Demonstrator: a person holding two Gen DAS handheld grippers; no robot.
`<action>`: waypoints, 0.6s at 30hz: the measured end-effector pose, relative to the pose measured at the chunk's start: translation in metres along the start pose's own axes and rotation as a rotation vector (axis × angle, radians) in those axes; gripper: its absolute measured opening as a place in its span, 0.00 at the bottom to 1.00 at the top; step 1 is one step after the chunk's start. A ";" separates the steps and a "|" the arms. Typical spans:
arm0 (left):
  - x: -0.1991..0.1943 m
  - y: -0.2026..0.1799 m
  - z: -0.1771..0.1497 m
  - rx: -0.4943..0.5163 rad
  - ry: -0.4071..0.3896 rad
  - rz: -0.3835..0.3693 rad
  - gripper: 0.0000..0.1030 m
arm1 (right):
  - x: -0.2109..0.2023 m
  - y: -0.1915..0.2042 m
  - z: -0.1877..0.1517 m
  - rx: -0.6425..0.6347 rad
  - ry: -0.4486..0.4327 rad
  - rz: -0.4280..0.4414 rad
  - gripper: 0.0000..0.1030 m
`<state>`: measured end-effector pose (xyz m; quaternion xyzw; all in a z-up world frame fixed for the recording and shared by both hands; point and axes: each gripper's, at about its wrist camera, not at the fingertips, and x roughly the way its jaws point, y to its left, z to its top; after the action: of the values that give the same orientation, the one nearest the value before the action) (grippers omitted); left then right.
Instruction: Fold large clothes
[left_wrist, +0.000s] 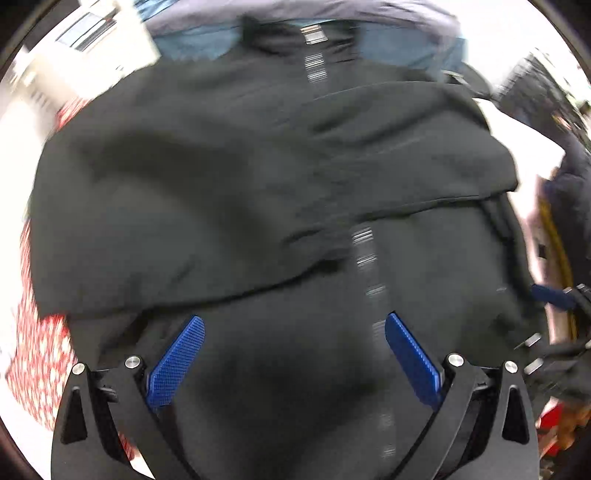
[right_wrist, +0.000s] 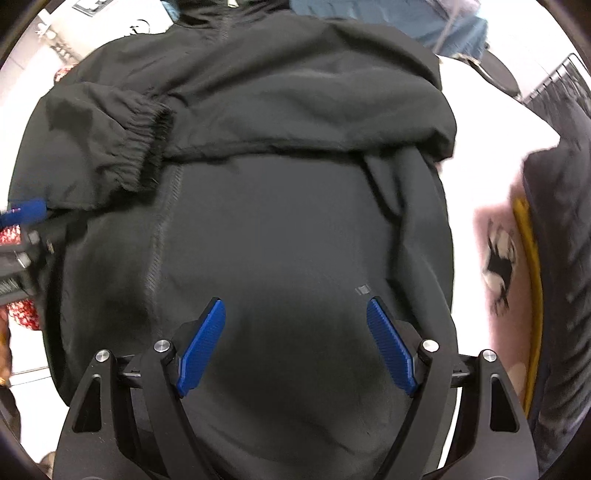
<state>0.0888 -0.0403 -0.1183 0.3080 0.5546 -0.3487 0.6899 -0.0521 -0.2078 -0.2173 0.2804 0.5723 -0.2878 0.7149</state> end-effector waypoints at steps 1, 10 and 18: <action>0.005 0.015 -0.006 -0.040 0.016 0.013 0.94 | 0.001 0.005 0.007 -0.004 -0.005 0.016 0.76; 0.011 0.079 -0.045 -0.256 0.059 0.011 0.94 | 0.032 0.066 0.089 0.052 -0.013 0.338 0.76; 0.019 0.073 -0.068 -0.242 0.072 0.002 0.94 | 0.071 0.119 0.138 0.026 0.061 0.337 0.23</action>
<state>0.1139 0.0538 -0.1477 0.2355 0.6166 -0.2673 0.7020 0.1382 -0.2347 -0.2519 0.3901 0.5350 -0.1624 0.7316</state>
